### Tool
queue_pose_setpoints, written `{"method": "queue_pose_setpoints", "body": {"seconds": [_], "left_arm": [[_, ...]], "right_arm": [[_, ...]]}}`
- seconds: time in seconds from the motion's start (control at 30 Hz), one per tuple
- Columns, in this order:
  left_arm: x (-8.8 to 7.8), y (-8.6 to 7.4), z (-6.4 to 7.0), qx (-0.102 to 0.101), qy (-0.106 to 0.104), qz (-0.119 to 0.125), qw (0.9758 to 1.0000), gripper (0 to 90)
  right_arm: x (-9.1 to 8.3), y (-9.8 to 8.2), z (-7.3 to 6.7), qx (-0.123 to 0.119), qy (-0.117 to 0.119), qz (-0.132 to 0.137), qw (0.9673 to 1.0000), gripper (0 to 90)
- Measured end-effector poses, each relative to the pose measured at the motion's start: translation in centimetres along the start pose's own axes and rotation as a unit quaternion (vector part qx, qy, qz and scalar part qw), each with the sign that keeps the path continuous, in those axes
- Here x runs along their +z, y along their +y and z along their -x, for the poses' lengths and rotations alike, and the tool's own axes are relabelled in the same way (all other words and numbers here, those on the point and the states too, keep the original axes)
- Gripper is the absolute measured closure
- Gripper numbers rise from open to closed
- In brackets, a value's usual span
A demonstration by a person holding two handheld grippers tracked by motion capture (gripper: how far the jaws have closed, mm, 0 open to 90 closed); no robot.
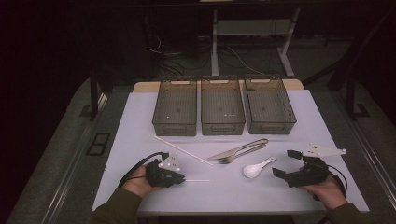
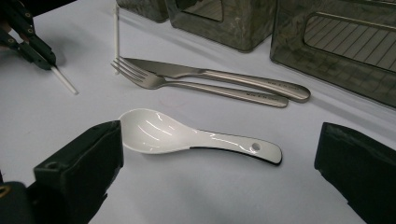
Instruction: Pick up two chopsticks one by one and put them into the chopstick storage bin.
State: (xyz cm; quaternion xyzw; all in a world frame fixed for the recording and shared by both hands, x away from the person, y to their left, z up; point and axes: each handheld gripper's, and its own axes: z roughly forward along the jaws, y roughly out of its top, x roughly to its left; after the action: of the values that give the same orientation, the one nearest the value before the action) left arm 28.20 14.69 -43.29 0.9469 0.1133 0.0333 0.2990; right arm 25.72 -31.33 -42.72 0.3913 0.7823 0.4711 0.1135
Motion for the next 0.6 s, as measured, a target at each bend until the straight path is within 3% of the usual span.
{"method": "queue_pose_setpoints", "body": {"seconds": [0.17,0.4,0.53,0.6], "left_arm": [[0.1,-0.1,-0.6,-0.025,0.018,0.012,0.9994,83.1],[0.3,-0.1,-1.4,-0.040,0.060,0.019,0.9973,83.2],[0.2,-0.2,-1.3,-0.040,0.061,0.024,0.9970,82.3],[-0.1,-0.5,-1.2,-0.040,0.061,0.029,0.9969,75.4]], "right_arm": [[0.0,0.0,0.0,0.000,0.000,0.000,1.0000,1.2],[0.0,0.0,0.0,0.000,0.000,-0.001,1.0000,1.2],[0.0,0.0,0.0,0.000,0.001,-0.001,1.0000,1.2],[0.0,0.0,0.0,-0.001,0.002,-0.002,1.0000,1.2]]}}
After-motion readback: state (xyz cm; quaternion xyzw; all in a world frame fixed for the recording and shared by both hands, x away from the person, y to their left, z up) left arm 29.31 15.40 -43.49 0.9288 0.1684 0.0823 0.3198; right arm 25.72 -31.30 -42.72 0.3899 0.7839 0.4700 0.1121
